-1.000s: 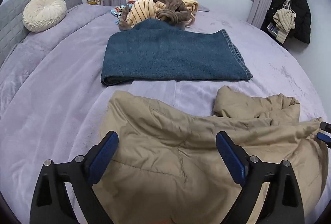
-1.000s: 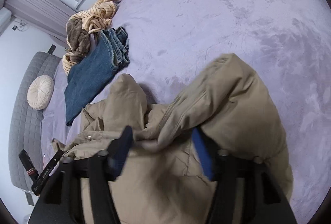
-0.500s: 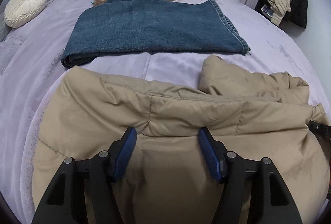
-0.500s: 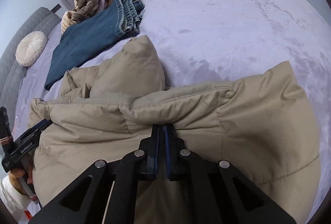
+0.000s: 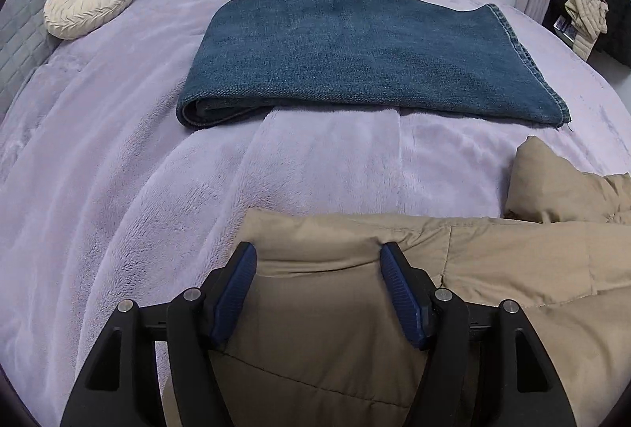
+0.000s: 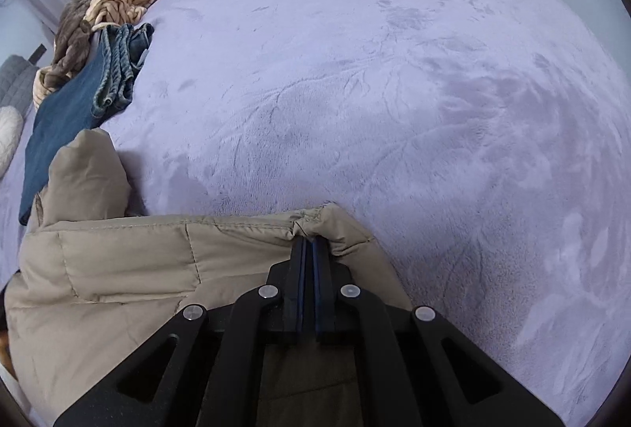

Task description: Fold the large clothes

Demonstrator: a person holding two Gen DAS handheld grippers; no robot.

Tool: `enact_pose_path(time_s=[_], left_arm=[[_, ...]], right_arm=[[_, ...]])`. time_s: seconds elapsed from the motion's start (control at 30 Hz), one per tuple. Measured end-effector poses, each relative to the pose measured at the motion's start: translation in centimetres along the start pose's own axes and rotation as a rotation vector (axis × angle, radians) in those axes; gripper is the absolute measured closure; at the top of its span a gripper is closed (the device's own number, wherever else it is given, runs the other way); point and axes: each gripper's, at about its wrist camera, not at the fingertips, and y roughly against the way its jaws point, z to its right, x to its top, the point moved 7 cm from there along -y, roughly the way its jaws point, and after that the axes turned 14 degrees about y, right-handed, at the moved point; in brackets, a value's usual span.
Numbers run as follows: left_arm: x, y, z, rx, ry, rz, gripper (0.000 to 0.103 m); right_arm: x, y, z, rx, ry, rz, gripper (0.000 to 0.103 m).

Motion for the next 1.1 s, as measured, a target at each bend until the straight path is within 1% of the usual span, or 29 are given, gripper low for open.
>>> enact_pose_path(time_s=[0.03,0.07,0.13,0.2,0.23,0.27,0.3,0.33,0.37,0.43,0.57,0.7,0.77,0.93,1.1], left_arm=[[0.0,0.4,-0.1,0.003,-0.001,-0.001,0.035],[0.0,0.9,-0.2,0.005,0.002,-0.001,0.035],[0.2,2.2,-0.5,0.004,0.005,-0.003,0.035],[0.1,3.9,-1.0,-0.003,0.003,-0.003,0.035],[0.0,4.8,-1.2,-0.005,0.001,-0.001,0.035],[-0.3,5.6,-1.4,-0.007,-0.001,-0.002,0.033],[-0.6,6.3,-1.6,-0.009,-0.002,-0.009,0.025],[-1.0,7.0,-1.9,-0.009,0.0,-0.013,0.006],[-1.3,7.8,-2.1,-0.01,0.005,-0.008,0.001],[-2.3,9.3,-2.5,-0.021,0.007,-0.01,0.001],[-4.6,11.3,-3.2,-0.032,0.038,-0.057,0.001],[-7.2,13.6,-3.9,-0.067,0.069,-0.091,0.001],[-8.5,14.5,-4.3,-0.086,0.086,-0.114,0.001],[-12.0,15.9,-5.9,-0.121,0.153,-0.193,0.001],[-15.1,16.2,-7.3,-0.148,0.219,-0.267,0.001]], right_arm=[[0.1,0.2,-0.1,-0.011,0.008,-0.003,0.102],[0.1,0.7,-0.1,-0.016,0.01,-0.001,0.098],[0.0,2.1,-0.1,-0.018,0.007,0.01,0.096],[-0.2,3.7,-0.4,-0.013,-0.001,0.025,0.09],[-0.3,4.6,-0.6,-0.002,-0.008,0.036,0.081],[-0.4,5.4,-0.8,0.011,-0.013,0.049,0.067],[-0.7,6.4,-1.1,0.025,-0.02,0.065,0.061],[-0.9,7.3,-1.4,0.037,-0.027,0.078,0.055],[-1.4,8.3,-1.7,0.053,-0.035,0.087,0.055],[-2.1,9.4,-2.7,0.087,-0.047,0.092,0.054],[-4.2,11.5,-4.4,0.139,-0.07,0.097,0.042],[-7.0,13.5,-5.6,0.187,-0.09,0.092,0.037],[-8.6,14.4,-6.1,0.209,-0.104,0.085,0.031],[-12.8,15.8,-6.1,0.256,-0.18,0.063,0.028],[-16.3,15.8,-5.2,0.3,-0.293,0.043,0.023]])
